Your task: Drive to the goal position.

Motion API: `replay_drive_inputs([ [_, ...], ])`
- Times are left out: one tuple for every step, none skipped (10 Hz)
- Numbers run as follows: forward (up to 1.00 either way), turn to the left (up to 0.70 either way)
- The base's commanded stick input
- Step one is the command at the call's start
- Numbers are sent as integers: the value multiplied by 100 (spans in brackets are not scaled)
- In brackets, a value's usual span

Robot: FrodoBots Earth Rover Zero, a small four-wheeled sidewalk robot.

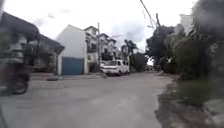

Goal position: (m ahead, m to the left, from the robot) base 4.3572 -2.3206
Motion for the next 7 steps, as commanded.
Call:
replay_drive_inputs([
  [70, -25],
  [70, -35],
  [70, -35],
  [70, -35],
  [70, -35],
  [70, -35],
  [70, -35],
])
